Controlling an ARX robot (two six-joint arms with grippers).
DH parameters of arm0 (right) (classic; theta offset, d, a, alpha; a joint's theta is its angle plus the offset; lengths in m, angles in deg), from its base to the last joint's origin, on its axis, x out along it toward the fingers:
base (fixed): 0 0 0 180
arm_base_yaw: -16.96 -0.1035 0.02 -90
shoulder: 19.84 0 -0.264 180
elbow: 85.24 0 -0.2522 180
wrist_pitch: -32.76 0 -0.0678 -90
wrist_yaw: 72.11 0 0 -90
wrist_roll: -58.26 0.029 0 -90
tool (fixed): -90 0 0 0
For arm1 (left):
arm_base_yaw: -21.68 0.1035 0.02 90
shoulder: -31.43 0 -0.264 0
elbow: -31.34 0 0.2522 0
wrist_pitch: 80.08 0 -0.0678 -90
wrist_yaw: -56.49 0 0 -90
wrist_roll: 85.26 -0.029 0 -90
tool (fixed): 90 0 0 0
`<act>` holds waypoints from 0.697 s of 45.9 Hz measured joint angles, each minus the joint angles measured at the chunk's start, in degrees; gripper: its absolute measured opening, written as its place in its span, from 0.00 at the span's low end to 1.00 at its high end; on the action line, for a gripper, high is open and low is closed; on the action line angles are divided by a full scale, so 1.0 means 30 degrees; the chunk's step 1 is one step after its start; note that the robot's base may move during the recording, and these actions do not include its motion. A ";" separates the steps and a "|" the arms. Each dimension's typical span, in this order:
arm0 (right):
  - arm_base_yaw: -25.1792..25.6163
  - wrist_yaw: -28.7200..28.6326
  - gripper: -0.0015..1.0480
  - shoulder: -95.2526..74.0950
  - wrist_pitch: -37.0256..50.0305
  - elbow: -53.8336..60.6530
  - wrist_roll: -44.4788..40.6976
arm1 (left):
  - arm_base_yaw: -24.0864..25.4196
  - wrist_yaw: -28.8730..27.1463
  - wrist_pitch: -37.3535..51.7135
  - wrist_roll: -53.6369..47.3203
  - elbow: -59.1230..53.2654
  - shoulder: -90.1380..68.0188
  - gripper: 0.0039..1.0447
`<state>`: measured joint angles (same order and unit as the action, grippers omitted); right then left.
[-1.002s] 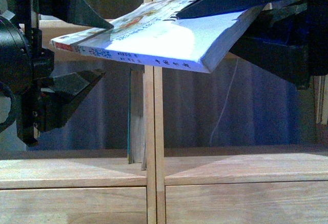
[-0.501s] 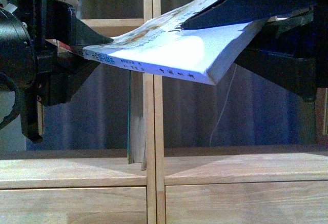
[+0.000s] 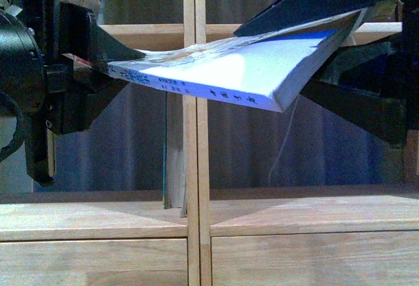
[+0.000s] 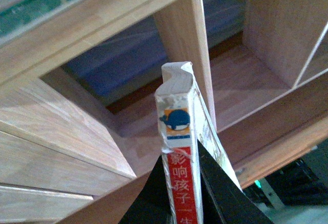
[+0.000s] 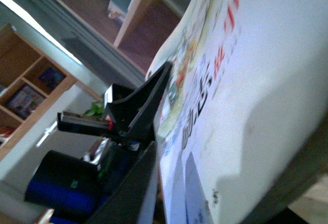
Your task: Organize books on shelf
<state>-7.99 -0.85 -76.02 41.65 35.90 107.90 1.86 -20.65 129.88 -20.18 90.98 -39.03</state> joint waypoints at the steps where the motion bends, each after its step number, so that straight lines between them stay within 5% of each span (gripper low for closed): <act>1: 0.0255 0.0117 0.36 0.0000 0.0029 -0.0007 -0.0240 | 0.0102 0.0109 -0.0102 -0.0080 0.0022 0.0029 0.06; 23: 0.9056 0.3147 0.94 -0.1311 0.1967 -0.0758 -0.6506 | 0.6586 0.0911 -0.5384 -0.7402 0.2572 0.1654 0.06; 32: 1.0790 0.3745 0.93 -0.1661 0.1654 -0.0474 -0.8539 | 0.8371 0.0721 -0.6047 -1.2998 0.2871 0.2514 0.06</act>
<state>24.38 10.38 -81.00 46.61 34.48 82.29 26.98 -18.48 111.74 -59.17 99.60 -31.49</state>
